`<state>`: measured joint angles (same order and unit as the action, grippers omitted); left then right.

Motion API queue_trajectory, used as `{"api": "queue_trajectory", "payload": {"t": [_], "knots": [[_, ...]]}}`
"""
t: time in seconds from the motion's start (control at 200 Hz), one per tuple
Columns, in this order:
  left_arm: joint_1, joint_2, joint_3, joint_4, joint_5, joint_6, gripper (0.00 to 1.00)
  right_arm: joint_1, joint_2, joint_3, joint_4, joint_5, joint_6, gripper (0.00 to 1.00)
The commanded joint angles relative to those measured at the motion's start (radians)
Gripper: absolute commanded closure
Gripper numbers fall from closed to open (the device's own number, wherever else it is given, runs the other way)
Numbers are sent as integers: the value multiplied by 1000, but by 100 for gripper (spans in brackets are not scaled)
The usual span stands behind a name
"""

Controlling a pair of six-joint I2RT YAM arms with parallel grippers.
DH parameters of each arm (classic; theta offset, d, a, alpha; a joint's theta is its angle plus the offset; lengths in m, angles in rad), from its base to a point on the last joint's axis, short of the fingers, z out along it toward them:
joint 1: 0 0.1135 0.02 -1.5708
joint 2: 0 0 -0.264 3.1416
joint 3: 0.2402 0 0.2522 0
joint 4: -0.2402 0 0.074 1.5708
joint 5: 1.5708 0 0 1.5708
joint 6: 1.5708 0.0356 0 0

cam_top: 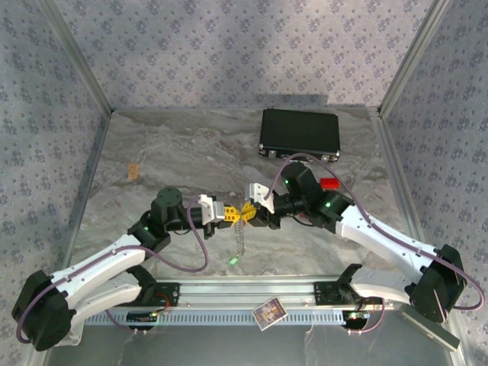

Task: Put the keys on the keyring

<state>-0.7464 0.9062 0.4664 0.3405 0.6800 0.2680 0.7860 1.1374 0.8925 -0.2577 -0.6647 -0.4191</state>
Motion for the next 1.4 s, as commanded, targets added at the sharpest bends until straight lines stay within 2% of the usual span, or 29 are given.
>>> {"api": "queue_trajectory", "payload": {"t": [0.0, 0.075, 0.18, 0.25, 0.3, 0.5, 0.63, 0.77, 0.829, 0.904, 0.969, 1.069, 1.139, 1.394], "knots": [[-7, -3, 23, 53, 29, 4, 100, 7, 12, 12, 25, 15, 9, 92], [-7, -7, 27, 36, 10, 5, 100, 8, 8, 23, 4, 34, -2, 100], [-7, -13, 38, -22, -73, 9, 66, 13, 5, 56, -62, 84, -41, 100], [-7, -12, 55, -87, -117, 30, 62, 18, 14, 89, -127, 116, -79, 100], [-7, -10, 74, -140, -114, 53, 63, 21, 28, 117, -175, 129, -106, 100], [-7, 13, 122, -233, -101, 91, 78, 47, 88, 212, -301, 180, -184, 100], [-7, 26, 140, -252, -86, 104, 81, 71, 125, 264, -364, 209, -219, 100], [-6, 44, 158, -286, -82, 121, 83, 79, 127, 284, -358, 186, -222, 100], [-7, 50, 158, -290, -79, 123, 88, 81, 126, 284, -350, 176, -218, 100], [-6, 53, 158, -291, -72, 126, 100, 80, 122, 281, -347, 166, -210, 100], [-6, 48, 153, -285, -70, 124, 100, 73, 109, 260, -317, 155, -188, 100], [-7, 24, 121, -223, -68, 102, 100, 33, 61, 185, -244, 112, -139, 81], [-7, 2, 84, -149, -61, 77, 100, 4, 27, 126, -193, 87, -99, 73], [-7, -16, 28, -21, -30, 37, 100, -11, 11, 34, -104, 67, -29, 70]]}}
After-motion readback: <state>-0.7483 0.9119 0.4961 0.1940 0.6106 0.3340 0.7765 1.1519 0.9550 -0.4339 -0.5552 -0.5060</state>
